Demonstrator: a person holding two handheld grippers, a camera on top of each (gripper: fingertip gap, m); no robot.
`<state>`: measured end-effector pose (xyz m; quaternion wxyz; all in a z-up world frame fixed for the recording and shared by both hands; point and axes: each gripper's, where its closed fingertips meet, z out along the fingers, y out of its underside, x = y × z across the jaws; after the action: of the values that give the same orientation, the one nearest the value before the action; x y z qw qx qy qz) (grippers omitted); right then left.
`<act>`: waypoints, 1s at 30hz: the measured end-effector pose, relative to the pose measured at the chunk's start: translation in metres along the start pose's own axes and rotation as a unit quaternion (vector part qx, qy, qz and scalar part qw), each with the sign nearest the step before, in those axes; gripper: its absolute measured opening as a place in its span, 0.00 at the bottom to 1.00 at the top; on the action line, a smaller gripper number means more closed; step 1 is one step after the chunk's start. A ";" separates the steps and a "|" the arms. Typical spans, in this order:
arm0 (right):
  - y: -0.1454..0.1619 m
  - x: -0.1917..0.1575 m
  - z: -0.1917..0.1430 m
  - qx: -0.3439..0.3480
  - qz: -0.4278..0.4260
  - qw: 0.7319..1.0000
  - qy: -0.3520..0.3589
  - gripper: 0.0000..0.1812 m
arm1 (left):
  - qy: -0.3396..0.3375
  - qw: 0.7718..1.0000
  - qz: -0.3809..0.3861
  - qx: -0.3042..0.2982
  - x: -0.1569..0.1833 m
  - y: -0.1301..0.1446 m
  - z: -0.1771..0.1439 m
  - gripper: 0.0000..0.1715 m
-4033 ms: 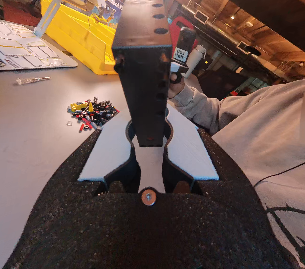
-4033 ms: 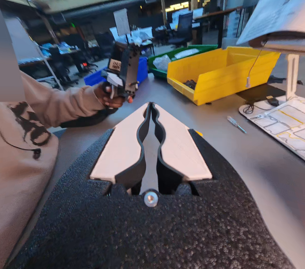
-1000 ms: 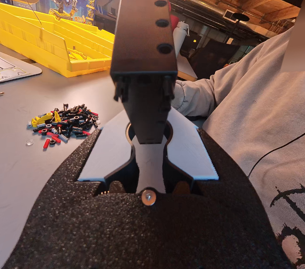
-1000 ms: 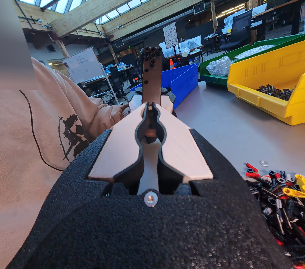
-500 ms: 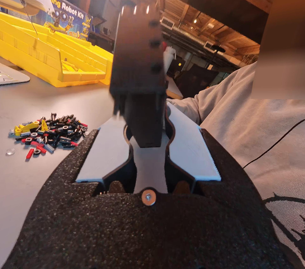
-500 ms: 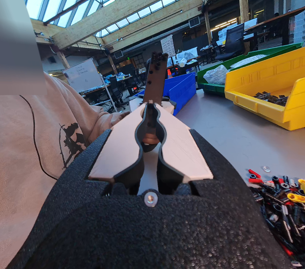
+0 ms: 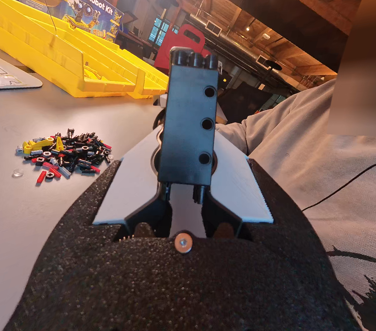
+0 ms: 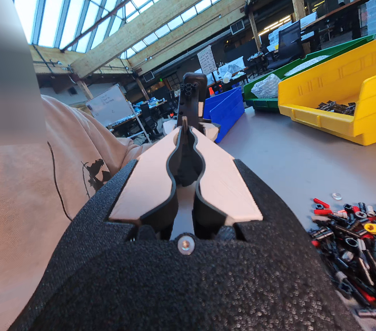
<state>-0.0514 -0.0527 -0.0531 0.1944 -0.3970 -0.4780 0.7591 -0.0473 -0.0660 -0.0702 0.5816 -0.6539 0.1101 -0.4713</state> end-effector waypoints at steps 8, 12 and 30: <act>-0.019 0.002 -0.002 0.059 0.029 0.998 -0.004 0.00 | 0.013 0.999 -0.032 -0.024 -0.002 0.010 0.007 0.18; -0.022 0.005 -0.003 0.052 0.025 0.998 -0.004 0.00 | 0.016 0.999 -0.046 -0.023 -0.003 0.012 0.008 0.17; -0.071 0.040 -0.056 0.101 0.022 0.992 0.072 0.01 | -0.040 0.996 -0.010 -0.076 -0.022 0.032 0.007 0.20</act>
<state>-0.0375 0.0389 -0.0202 0.2512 -0.4393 -0.3746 0.7770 -0.0413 -0.0558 -0.1083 0.5294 -0.7155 0.1156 -0.4410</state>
